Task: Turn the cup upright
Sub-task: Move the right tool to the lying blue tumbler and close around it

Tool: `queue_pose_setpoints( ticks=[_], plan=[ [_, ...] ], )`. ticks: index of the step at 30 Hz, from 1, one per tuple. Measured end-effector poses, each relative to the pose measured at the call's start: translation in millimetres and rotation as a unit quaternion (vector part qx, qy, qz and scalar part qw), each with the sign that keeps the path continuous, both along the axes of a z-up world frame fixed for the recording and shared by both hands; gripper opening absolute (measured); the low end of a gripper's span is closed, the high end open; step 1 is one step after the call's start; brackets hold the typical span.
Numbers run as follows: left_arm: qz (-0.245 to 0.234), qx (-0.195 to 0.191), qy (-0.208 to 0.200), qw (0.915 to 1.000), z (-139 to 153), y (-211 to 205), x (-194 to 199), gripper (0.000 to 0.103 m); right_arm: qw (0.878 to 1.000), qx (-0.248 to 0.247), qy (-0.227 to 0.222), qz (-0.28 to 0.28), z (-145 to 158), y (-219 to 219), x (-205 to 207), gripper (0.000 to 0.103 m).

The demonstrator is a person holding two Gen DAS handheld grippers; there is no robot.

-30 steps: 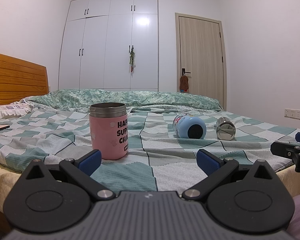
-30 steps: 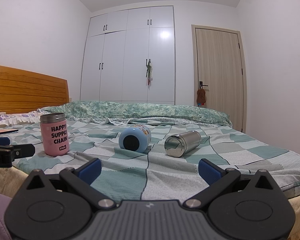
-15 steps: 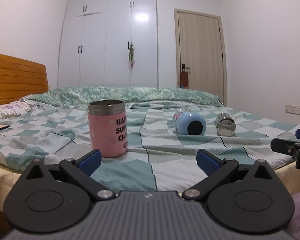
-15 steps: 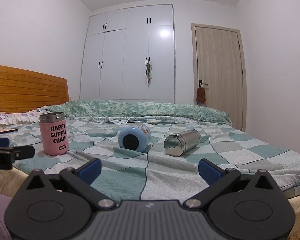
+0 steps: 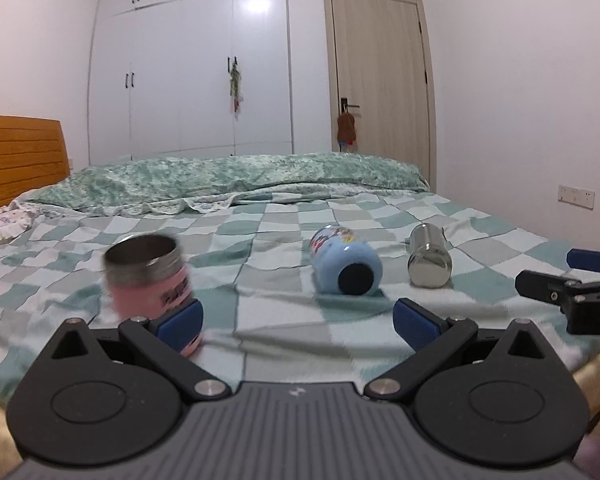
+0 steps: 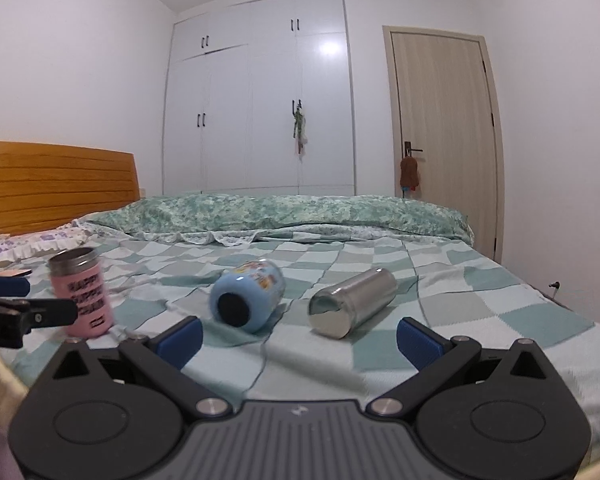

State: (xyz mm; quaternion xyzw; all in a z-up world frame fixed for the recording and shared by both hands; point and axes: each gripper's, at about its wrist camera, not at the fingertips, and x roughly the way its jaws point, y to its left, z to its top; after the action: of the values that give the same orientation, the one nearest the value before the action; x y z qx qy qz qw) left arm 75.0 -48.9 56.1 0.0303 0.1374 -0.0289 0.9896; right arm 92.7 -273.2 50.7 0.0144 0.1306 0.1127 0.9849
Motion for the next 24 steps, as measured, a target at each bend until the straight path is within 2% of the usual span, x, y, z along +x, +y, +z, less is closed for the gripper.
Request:
queue_pose_setpoints(
  ticks=[3, 6, 11, 17, 24],
  plan=[
    [0.005, 0.013, 0.003, 0.9999, 15, -17, 27, 0.103, 1.0, 0.003, 0.012, 0.0, 6, -12, 26, 0.103],
    [0.016, 0.043, 0.013, 0.9988, 27, -40, 60, 0.103, 1.0, 0.007, 0.026, 0.001, 10, -21, 57, 0.103],
    [0.035, 0.053, 0.061, 0.9961, 33, -67, 124, 0.103, 0.998, 0.002, 0.064, 0.008, 18, -34, 116, 0.103],
    [0.058, 0.032, 0.12, 0.9906, 28, -79, 188, 0.103, 0.994, -0.014, 0.105, 0.017, 19, -43, 172, 0.103],
    [0.09, 0.039, 0.195, 0.9758, 3, -88, 262, 0.103, 0.988, -0.062, 0.132, 0.041, 4, -41, 219, 0.103]
  ],
)
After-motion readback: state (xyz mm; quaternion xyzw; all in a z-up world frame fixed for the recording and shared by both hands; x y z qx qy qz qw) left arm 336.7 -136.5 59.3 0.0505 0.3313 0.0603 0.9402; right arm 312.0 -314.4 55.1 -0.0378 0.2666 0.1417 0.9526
